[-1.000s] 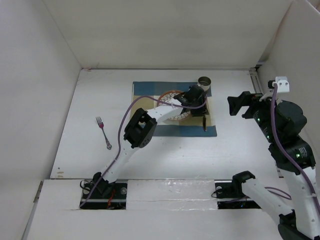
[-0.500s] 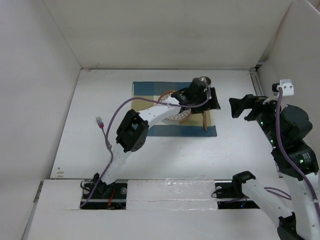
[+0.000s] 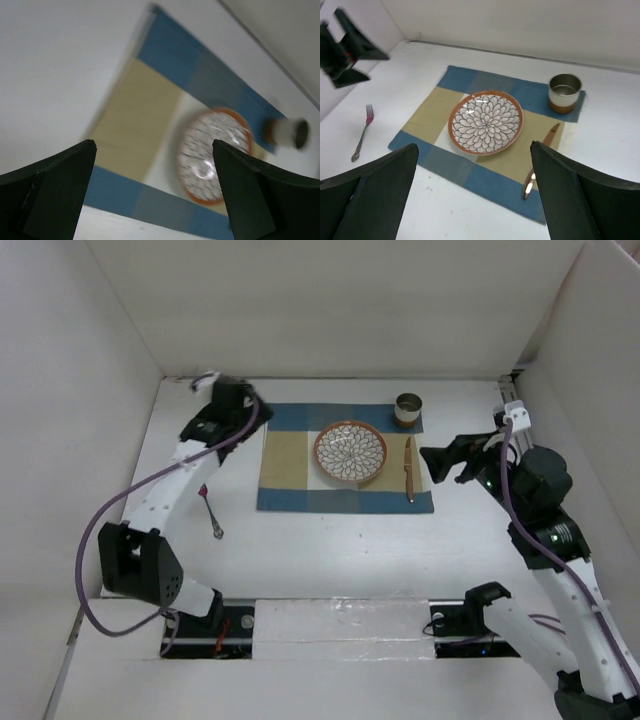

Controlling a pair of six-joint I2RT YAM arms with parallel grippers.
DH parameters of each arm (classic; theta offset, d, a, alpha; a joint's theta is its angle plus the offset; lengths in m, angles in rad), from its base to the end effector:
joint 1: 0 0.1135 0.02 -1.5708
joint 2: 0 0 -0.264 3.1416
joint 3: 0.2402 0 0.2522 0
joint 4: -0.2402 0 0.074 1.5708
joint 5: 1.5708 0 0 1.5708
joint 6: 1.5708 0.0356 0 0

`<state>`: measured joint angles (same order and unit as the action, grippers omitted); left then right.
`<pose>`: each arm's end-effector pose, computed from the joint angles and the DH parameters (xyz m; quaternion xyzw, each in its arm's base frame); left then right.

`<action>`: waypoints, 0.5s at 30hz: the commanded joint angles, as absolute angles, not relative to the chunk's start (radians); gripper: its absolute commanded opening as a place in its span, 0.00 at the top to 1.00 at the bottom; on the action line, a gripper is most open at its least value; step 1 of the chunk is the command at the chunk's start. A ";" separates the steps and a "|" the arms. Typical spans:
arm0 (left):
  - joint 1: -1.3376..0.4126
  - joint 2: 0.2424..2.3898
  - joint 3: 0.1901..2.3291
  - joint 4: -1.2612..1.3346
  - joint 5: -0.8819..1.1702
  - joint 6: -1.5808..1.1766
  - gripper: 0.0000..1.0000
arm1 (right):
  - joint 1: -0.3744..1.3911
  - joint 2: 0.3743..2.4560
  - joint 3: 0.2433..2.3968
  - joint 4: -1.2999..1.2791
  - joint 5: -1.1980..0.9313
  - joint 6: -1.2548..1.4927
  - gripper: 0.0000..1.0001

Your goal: Set the dinner table for one person

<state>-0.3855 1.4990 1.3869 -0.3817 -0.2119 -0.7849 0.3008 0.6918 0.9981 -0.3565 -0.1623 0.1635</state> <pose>0.3244 -0.1235 0.3575 -0.2225 0.8259 -0.2060 0.4753 0.1331 0.0473 0.4075 -0.1053 0.7167 0.2152 0.6549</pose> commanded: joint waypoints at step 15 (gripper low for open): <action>0.115 1.342 0.704 -0.234 -0.146 -0.776 0.00 | 0.359 0.822 0.891 -0.040 -0.299 0.212 0.00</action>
<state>0.1135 1.3243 0.7628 -0.3267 -0.1825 -0.7685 0.3466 0.8150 0.8917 -0.1230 -0.2962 0.2134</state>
